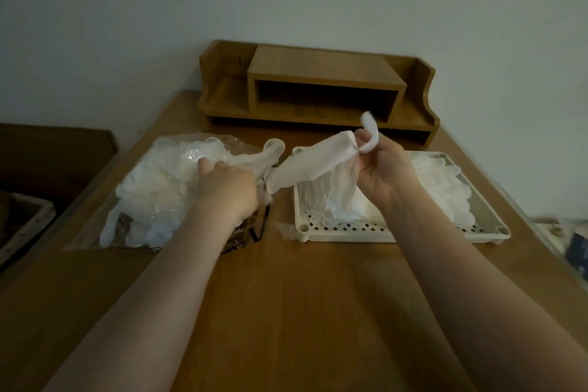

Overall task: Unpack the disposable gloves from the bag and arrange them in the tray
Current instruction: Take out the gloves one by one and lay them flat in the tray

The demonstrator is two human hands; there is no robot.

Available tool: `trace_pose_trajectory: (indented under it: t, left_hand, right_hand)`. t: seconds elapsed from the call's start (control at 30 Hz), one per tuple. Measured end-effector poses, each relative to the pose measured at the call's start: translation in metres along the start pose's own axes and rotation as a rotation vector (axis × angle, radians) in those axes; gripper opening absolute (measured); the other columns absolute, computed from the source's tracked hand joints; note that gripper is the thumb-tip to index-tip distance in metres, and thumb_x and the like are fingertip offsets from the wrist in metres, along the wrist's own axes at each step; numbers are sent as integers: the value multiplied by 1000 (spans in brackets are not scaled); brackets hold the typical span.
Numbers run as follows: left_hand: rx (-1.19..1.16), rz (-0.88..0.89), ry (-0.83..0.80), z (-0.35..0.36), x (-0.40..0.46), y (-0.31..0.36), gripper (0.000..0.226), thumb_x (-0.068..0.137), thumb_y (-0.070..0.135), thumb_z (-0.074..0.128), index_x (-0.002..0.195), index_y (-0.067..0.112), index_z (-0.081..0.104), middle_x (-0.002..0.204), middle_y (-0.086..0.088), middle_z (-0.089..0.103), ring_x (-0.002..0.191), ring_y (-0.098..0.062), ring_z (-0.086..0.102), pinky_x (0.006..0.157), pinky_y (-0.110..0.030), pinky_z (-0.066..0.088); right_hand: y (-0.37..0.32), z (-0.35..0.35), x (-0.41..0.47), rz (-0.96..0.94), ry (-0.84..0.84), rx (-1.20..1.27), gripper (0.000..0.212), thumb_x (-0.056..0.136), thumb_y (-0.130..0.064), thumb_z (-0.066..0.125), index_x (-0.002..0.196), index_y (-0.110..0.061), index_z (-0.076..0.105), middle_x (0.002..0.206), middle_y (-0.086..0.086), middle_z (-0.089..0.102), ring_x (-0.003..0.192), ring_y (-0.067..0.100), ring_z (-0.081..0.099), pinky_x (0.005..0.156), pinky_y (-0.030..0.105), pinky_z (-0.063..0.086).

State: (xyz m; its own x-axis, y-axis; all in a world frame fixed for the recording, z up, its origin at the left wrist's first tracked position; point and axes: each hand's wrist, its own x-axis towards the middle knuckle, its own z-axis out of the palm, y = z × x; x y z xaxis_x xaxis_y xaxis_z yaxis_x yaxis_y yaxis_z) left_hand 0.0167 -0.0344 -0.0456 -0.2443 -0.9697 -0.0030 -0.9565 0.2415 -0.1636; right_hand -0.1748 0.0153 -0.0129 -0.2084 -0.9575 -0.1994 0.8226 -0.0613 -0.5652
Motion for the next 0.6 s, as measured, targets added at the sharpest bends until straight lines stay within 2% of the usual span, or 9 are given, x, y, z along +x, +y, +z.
trace_pose_trajectory:
  t: [0.07, 0.17, 0.2, 0.3, 0.33, 0.43, 0.47, 0.53, 0.6]
  left_hand:
    - [49, 24, -86, -2, -4, 5, 34, 94, 51, 38, 106, 27, 58, 104, -3, 57, 104, -22, 44, 97, -43, 23]
    - [-122, 99, -78, -23, -14, 4, 26, 92, 54, 39, 95, 32, 55, 105, -7, 57, 107, -24, 44, 92, -40, 33]
    - [-212, 119, -18, -32, -18, 2, 26, 92, 48, 43, 96, 27, 58, 102, -6, 56, 104, -23, 45, 88, -38, 38]
    - [-637, 225, 314, -53, -30, 7, 33, 100, 35, 35, 119, 18, 56, 113, 4, 55, 106, -13, 47, 81, -24, 41]
    - [-819, 275, 323, -63, -38, 16, 38, 100, 41, 33, 124, 21, 53, 114, 11, 52, 105, -6, 46, 77, -18, 38]
    - [-1118, 427, -51, -73, -54, 50, 62, 79, 65, 37, 128, 30, 48, 114, 20, 51, 105, 0, 49, 77, -18, 39]
    - [-1161, 471, -166, -70, -54, 60, 57, 77, 62, 46, 122, 29, 53, 112, 19, 56, 105, -2, 53, 81, -21, 43]
    - [-1233, 506, -287, -59, -49, 68, 32, 81, 45, 61, 105, 24, 63, 100, 12, 65, 98, -7, 61, 83, -23, 50]
    - [-1260, 478, -344, -51, -45, 66, 15, 83, 32, 66, 91, 19, 66, 89, 6, 68, 88, -13, 65, 79, -25, 52]
  right_hand:
    - [-6, -1, -2, 17, -23, 80, 25, 100, -19, 46, 78, -9, 52, 54, 1, 53, 47, 8, 54, 54, 20, 53]
    - [-17, -2, -8, 58, -83, 101, 29, 100, -24, 45, 74, -12, 49, 56, 0, 48, 52, 8, 47, 84, 21, 47]
    - [-21, -2, -11, 53, -90, 56, 31, 100, -25, 43, 73, -13, 50, 56, 0, 47, 53, 8, 46, 84, 22, 47]
    - [-33, -1, -20, 34, -167, -36, 46, 101, -27, 39, 60, -12, 52, 53, 0, 46, 47, 9, 46, 54, 26, 55]
    - [-36, -1, -23, 44, -207, -40, 49, 101, -27, 38, 56, -12, 53, 52, 0, 46, 45, 9, 47, 50, 26, 54]
    - [-43, -1, -29, 133, -401, -107, 36, 95, -24, 47, 61, -12, 54, 54, 0, 51, 46, 9, 51, 48, 25, 53]
    - [-45, -1, -32, 153, -473, -134, 25, 89, -21, 58, 66, -13, 52, 56, 0, 53, 47, 10, 53, 48, 25, 53]
    - [-51, -4, -35, 164, -575, -152, 26, 74, -17, 76, 71, -13, 51, 59, 1, 56, 50, 11, 55, 50, 23, 53]
    - [-59, -12, -35, 170, -614, -139, 25, 73, -17, 78, 72, -13, 53, 61, 1, 56, 53, 11, 56, 55, 21, 52]
